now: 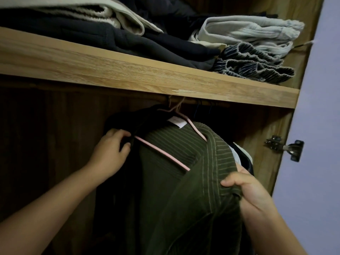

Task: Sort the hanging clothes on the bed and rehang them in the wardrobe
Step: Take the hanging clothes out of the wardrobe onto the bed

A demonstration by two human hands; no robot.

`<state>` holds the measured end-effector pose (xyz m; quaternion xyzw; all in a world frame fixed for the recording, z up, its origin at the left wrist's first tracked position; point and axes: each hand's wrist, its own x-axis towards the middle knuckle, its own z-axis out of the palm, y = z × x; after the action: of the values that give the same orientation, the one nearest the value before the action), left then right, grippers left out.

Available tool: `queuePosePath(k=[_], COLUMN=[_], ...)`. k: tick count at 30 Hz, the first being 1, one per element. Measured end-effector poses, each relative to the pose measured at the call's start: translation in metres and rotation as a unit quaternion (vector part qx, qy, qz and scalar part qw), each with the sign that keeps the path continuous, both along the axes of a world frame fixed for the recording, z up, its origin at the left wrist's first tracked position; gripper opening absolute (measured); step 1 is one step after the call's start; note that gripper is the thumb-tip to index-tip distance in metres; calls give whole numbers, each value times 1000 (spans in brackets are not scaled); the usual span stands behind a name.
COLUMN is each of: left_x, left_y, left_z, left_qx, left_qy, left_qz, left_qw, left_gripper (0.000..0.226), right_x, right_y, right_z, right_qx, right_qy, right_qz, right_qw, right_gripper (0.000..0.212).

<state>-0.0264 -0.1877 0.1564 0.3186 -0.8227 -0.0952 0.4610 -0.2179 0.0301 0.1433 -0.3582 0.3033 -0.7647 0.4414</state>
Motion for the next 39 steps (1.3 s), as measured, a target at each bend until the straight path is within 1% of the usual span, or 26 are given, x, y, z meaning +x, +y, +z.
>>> queuePosePath(k=[2, 5, 9, 11, 13, 14, 17, 18, 20, 22, 24, 26, 29, 31, 32, 34, 35, 37, 39], left_x=[-6, -17, -34, -43, -49, -52, -56, -57, -58, -59, -62, -67, -78, -88, -89, -103, -103, -111, -117], left_y=[8, 26, 49, 64, 83, 95, 136, 150, 176, 201, 225, 248, 281, 303, 308, 334, 337, 350, 369], left_z=[6, 9, 8, 5, 0, -2, -16, -22, -34, -46, -55, -60, -61, -62, -60, -58, -60, -64, -66], left_qx=[-8, -14, -26, -25, -19, -14, 0, -4, -1, 15, 33, 32, 11, 4, 6, 11, 12, 4, 4], left_qy=[6, 3, -45, -85, -121, -126, -116, -109, -79, -57, -38, -20, -8, 0, -10, -34, -26, -13, -27], left_qz=[26, 31, -4, -20, -45, -69, -148, -161, -182, -197, -208, -224, -267, -300, -311, -374, -375, -395, -424], left_qw=[1000, 999, 999, 996, 991, 990, 982, 981, 980, 979, 977, 974, 964, 954, 950, 927, 927, 919, 905], left_gripper=[36, 45, 52, 51, 43, 37, 26, 27, 36, 40, 39, 44, 39, 44, 46, 53, 56, 57, 55], right_x=[2, -1, -8, -7, -7, -8, -17, -16, -15, -12, -5, 8, 26, 46, 51, 77, 78, 93, 116], right_y=[23, 60, 115, 147, 180, 196, 245, 260, 293, 325, 355, 381, 414, 434, 438, 466, 469, 480, 498], right_z=[2, 3, 2, 2, 0, -1, -8, -8, -14, -16, -18, -13, -9, -9, -11, -17, -21, -25, -30], right_qx=[8, 13, 27, 38, 37, 37, 54, 58, 48, 94, 158, 196, 260, 286, 302, 315, 317, 336, 336], right_qy=[30, 63, 82, 94, 101, 106, 111, 105, 86, 118, 168, 196, 250, 279, 284, 251, 252, 231, 214], right_qz=[6, 12, 22, 31, 38, 33, 40, 52, 76, 9, -89, -158, -226, -274, -297, -382, -389, -427, -470], right_qw=[999, 998, 996, 994, 993, 993, 992, 991, 992, 989, 969, 948, 905, 875, 860, 832, 828, 807, 787], right_gripper=[65, 54, 64, 59, 49, 47, 51, 49, 45, 47, 66, 76, 74, 72, 73, 78, 81, 85, 86])
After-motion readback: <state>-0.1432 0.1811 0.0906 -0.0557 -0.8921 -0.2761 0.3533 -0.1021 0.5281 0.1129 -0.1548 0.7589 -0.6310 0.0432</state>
